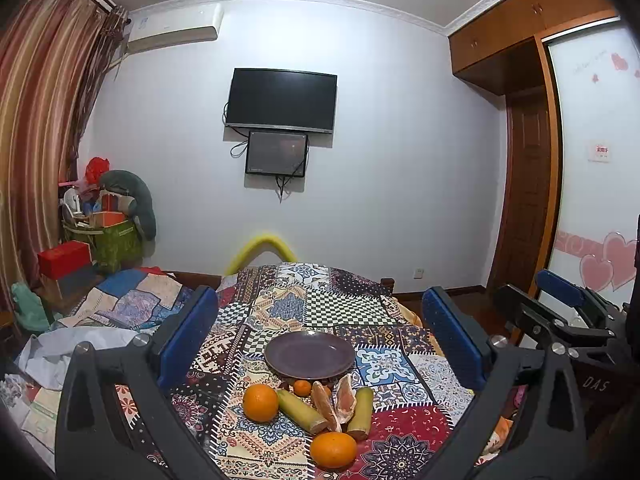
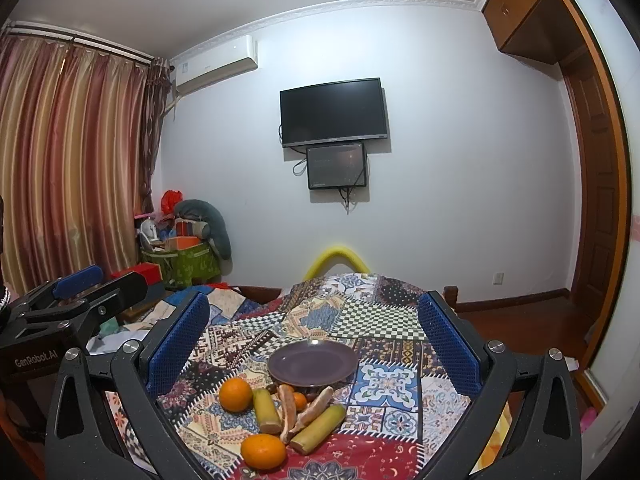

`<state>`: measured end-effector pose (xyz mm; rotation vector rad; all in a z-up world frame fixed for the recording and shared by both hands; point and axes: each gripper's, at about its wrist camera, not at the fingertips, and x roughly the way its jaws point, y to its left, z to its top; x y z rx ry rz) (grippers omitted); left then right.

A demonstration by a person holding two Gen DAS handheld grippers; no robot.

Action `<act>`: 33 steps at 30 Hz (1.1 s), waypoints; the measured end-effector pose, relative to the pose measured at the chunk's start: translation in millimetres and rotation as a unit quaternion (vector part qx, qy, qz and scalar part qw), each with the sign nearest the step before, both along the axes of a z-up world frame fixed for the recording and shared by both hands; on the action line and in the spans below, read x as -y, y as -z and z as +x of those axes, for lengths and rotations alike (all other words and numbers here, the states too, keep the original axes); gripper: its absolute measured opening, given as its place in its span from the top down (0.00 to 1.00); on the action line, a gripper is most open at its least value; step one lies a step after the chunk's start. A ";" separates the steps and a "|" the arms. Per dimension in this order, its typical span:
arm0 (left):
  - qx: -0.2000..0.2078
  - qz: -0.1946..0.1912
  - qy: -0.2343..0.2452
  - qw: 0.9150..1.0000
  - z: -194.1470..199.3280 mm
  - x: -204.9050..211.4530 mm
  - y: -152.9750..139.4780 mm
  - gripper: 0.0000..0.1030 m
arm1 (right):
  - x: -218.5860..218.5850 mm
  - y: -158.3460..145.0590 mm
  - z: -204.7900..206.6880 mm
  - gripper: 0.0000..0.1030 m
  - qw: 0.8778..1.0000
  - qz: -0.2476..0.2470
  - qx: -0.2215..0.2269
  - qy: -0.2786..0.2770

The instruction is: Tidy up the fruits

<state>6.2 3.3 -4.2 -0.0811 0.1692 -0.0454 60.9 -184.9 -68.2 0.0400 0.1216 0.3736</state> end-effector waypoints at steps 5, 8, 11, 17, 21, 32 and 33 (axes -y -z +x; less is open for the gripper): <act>-0.008 -0.001 -0.002 1.000 6.3 -2.6 3.8 0.00 | -1.2 3.6 6.3 0.00 1.000 -0.004 -0.006 0.000; -0.020 -0.001 -0.006 1.000 13.9 -5.2 8.8 0.00 | -3.5 9.4 13.7 0.00 1.000 -0.011 -0.017 0.000; -0.038 -0.001 -0.009 0.999 23.2 -9.5 15.5 0.00 | -4.0 17.3 23.4 0.00 0.999 -0.013 -0.030 0.002; -0.088 0.007 -0.019 0.996 51.4 -18.6 39.3 0.00 | -6.3 45.7 53.3 0.00 0.996 -0.028 -0.087 0.003; -0.129 0.005 -0.020 0.991 73.2 -25.8 61.8 0.00 | -7.1 71.9 75.2 0.00 0.990 -0.055 -0.125 0.013; -0.230 -0.008 -0.031 0.973 127.6 -46.7 131.8 0.10 | -9.5 127.3 126.2 0.00 0.963 -0.090 -0.252 0.004; -0.237 -0.008 -0.033 0.971 131.8 -47.5 137.3 0.11 | -10.6 132.5 129.3 0.00 0.961 -0.091 -0.261 0.001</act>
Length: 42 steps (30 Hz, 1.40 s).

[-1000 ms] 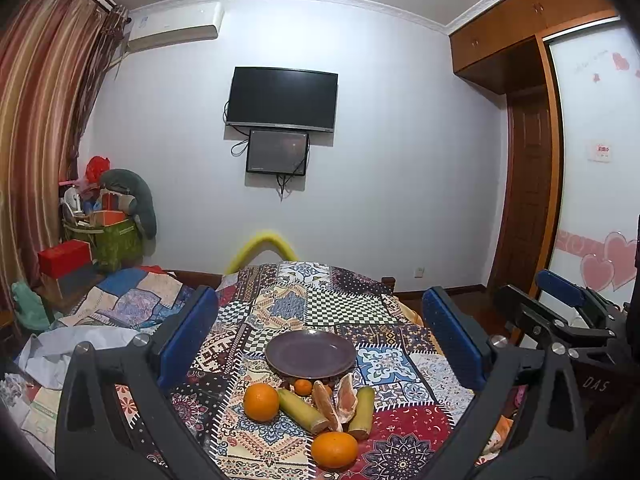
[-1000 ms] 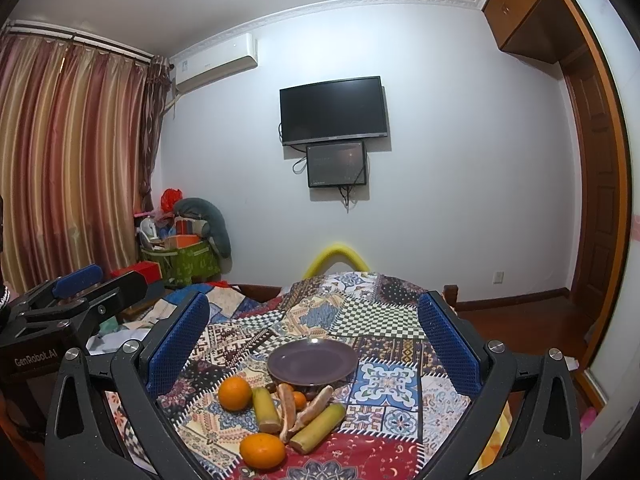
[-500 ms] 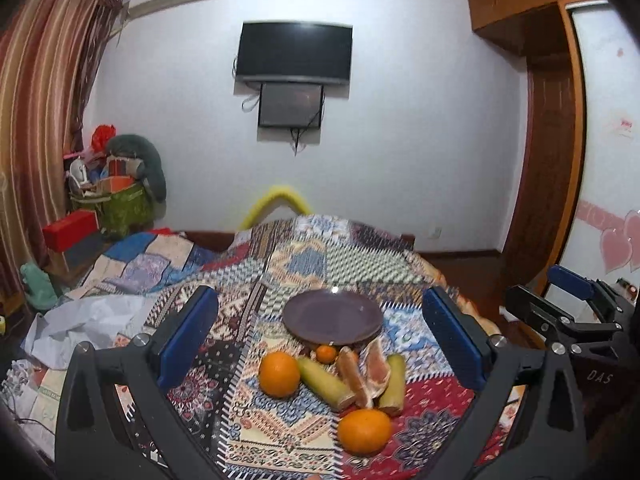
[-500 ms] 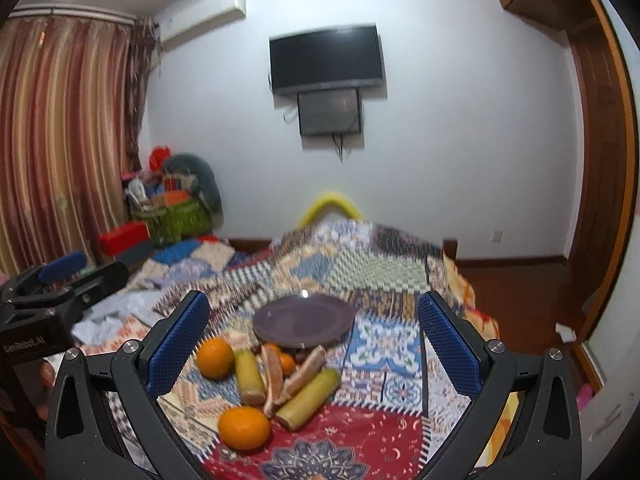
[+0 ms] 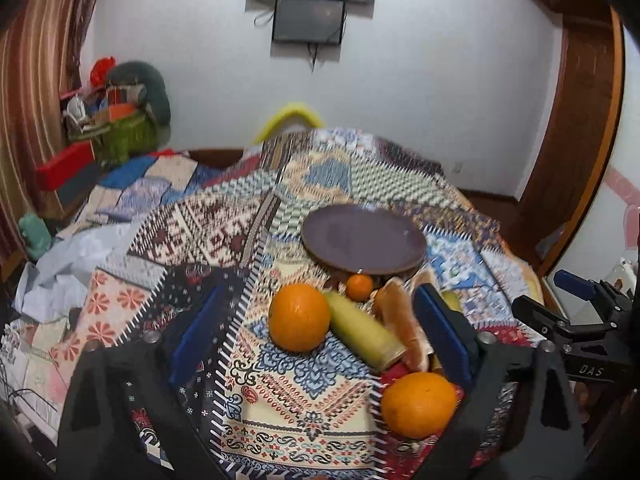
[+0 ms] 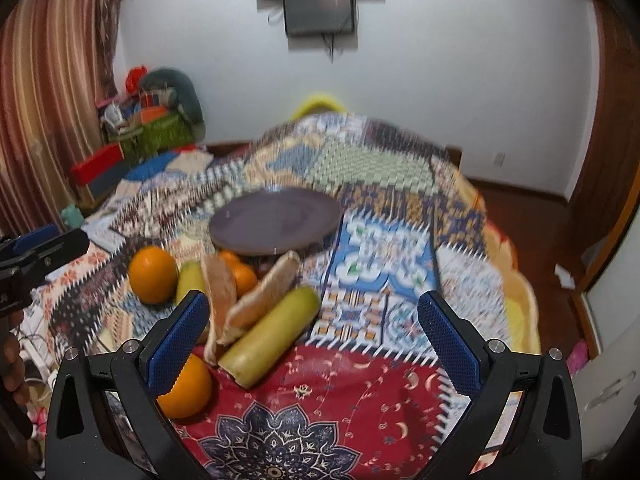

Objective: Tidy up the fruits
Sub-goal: 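Grasp the large orange with the left tool while the right tool reaches toward a yellow cylinder, then grasp the yellow cylinder with the right tool while the left tool lifts the orange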

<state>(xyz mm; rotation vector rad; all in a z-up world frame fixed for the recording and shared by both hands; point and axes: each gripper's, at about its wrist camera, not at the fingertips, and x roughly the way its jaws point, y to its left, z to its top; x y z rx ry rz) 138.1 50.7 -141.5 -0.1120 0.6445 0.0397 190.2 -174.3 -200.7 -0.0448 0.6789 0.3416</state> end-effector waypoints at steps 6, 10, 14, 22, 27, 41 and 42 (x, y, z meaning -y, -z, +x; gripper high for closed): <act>-0.046 -0.006 -0.003 0.999 24.0 -10.7 31.7 0.17 | -9.9 34.1 19.6 0.00 0.997 0.003 -0.070 -0.019; -0.064 -0.009 -0.004 0.998 37.5 -15.6 47.5 0.17 | -17.4 49.2 25.6 0.00 0.994 0.007 -0.107 -0.032; -0.078 -0.015 -0.001 0.997 50.3 -17.4 61.0 0.21 | -23.6 57.1 31.2 0.00 0.991 0.008 -0.130 -0.041; -0.100 -0.017 0.005 0.995 71.6 -15.8 81.8 0.28 | -29.7 63.4 36.7 0.00 0.989 0.005 -0.137 -0.046; -0.112 -0.014 0.000 0.994 79.4 -16.8 92.5 0.41 | -32.4 61.9 36.4 0.18 0.989 -0.003 -0.132 -0.064; -0.112 -0.023 0.021 0.993 48.2 -17.7 80.1 0.43 | -7.3 45.5 23.9 0.39 0.993 -0.020 -0.107 -0.054; -0.112 -0.023 0.022 0.993 44.4 -17.1 78.9 0.43 | -3.7 45.0 25.7 0.39 0.993 -0.018 -0.107 -0.047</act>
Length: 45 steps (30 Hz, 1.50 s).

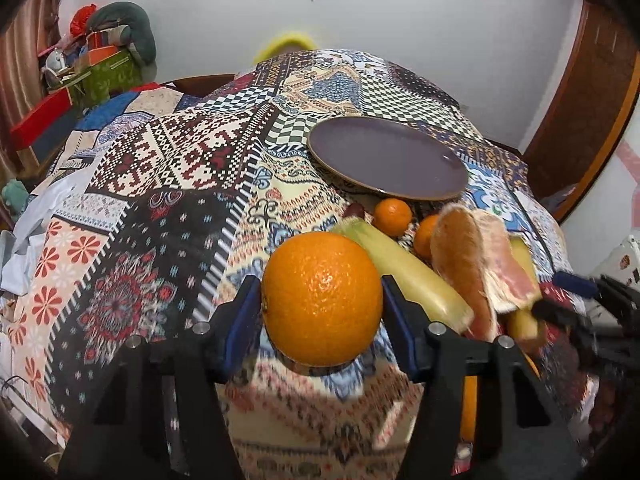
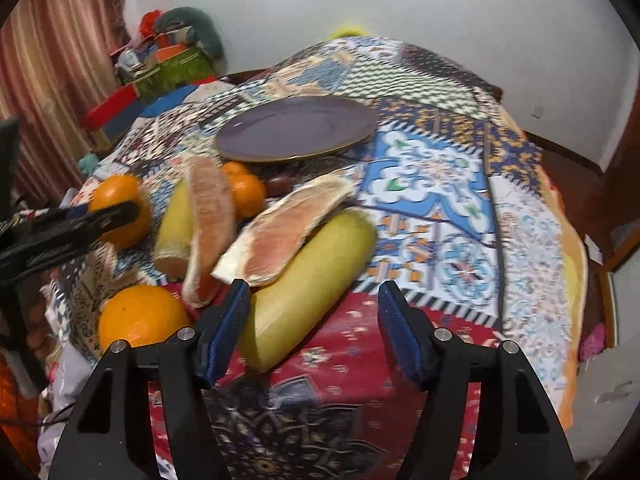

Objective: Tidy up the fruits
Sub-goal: 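Grasp the yellow cylinder with the right tool while the left tool lifts the orange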

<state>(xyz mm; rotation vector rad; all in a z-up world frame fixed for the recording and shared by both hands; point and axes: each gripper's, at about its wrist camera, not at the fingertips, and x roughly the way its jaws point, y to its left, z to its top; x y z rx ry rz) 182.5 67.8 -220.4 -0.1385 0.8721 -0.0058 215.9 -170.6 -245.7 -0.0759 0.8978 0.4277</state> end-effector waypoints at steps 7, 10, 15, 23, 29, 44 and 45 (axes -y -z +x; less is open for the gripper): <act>-0.003 0.008 0.006 1.000 -27.9 4.1 -5.5 0.43 | -13.0 4.1 6.1 0.39 0.999 0.014 -0.029 -0.007; -0.006 0.003 0.003 1.000 -32.9 3.4 -2.1 0.43 | -28.2 12.1 3.0 0.35 0.999 0.007 -0.036 -0.013; -0.009 -0.005 0.001 1.000 -32.3 1.9 1.9 0.43 | -27.4 22.2 6.8 0.42 0.999 -0.004 -0.043 -0.014; -0.003 0.002 -0.002 1.000 -29.3 5.0 6.0 0.43 | 3.6 15.5 -2.1 0.64 0.999 -0.026 -0.031 0.007; -0.002 -0.002 -0.003 1.000 -26.9 3.8 6.9 0.43 | 15.4 11.4 12.7 0.65 0.999 -0.011 -0.033 0.016; -0.005 0.007 -0.003 1.000 -11.3 6.2 0.2 0.44 | 5.3 13.5 35.8 0.66 1.000 -0.015 -0.016 0.012; -0.003 0.007 -0.004 1.000 -9.8 6.0 -1.5 0.44 | 5.6 11.2 35.6 0.67 1.000 -0.014 -0.013 0.013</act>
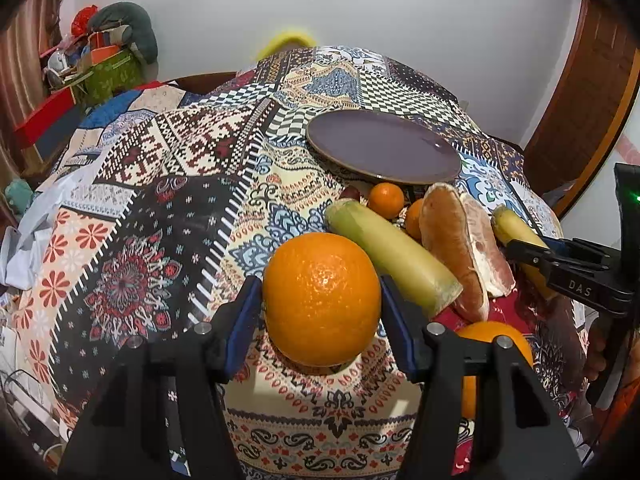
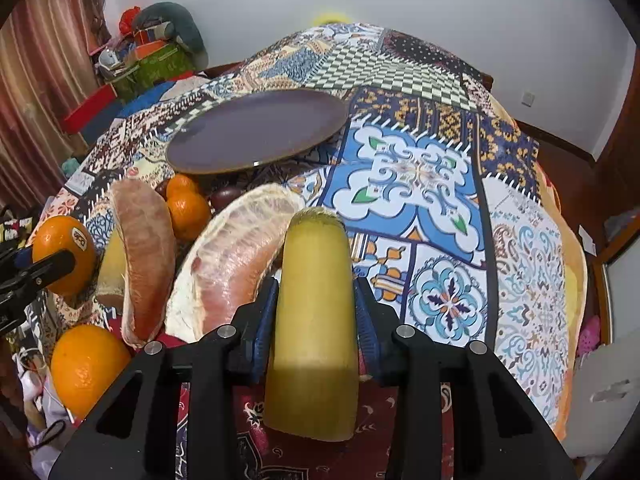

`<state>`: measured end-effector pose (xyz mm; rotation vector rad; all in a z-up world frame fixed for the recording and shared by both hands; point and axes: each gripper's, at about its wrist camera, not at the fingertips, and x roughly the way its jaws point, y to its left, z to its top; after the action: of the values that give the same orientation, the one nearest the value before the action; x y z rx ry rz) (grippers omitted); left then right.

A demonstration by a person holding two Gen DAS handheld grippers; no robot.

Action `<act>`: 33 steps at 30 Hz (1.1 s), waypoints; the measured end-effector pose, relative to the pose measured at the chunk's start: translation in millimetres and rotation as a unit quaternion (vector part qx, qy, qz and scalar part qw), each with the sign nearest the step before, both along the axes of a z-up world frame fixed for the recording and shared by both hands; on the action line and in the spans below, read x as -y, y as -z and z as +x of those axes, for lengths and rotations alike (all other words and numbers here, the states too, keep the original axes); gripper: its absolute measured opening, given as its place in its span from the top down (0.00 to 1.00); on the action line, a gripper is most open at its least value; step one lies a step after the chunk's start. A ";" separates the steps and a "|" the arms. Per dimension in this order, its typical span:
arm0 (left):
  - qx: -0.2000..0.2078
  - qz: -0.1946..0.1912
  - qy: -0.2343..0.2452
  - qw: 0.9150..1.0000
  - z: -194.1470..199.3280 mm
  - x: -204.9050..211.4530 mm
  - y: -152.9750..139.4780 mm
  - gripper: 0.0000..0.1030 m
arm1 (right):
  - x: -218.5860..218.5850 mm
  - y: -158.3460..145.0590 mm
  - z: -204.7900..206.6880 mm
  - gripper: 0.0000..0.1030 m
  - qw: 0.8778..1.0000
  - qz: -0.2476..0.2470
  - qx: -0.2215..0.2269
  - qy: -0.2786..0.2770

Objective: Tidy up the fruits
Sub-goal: 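Grasp the yellow cylinder with the right tool while the left tool lifts the orange, then carry the orange with the left tool and the cylinder with the right tool onto the plate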

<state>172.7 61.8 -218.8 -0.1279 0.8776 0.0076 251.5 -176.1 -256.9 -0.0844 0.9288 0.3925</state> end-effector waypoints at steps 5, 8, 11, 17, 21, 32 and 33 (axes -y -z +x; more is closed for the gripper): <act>0.009 -0.005 -0.004 1.000 7.0 -3.1 -8.4 0.44 | 1.3 -19.7 -0.9 0.67 1.000 0.013 0.025 0.000; 0.021 -0.003 -0.004 1.000 12.2 -3.5 -17.4 0.44 | -0.1 -32.2 0.2 0.67 0.999 0.019 0.042 0.000; 0.035 -0.003 -0.002 0.999 17.1 -2.5 -27.1 0.44 | -1.9 -45.8 3.3 0.67 0.998 0.029 0.057 -0.002; 0.066 -0.005 0.004 0.998 32.6 0.4 -49.7 0.44 | -8.5 -64.1 10.6 0.67 0.996 0.038 0.085 -0.005; 0.084 -0.001 0.008 0.996 45.3 1.4 -61.5 0.44 | -12.5 -72.3 20.3 0.67 0.994 0.043 0.097 -0.007; 0.109 -0.003 0.013 0.994 93.8 2.3 -73.0 0.44 | -27.4 -80.8 56.0 0.67 0.992 0.053 0.118 -0.013; 0.107 -0.006 0.014 0.994 100.2 2.1 -71.7 0.44 | -28.9 -80.6 59.6 0.67 0.991 0.053 0.119 -0.013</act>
<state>272.9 59.7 -147.1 -0.1247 0.6644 -0.0376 311.2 -147.2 -176.3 -0.0457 0.6715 0.4456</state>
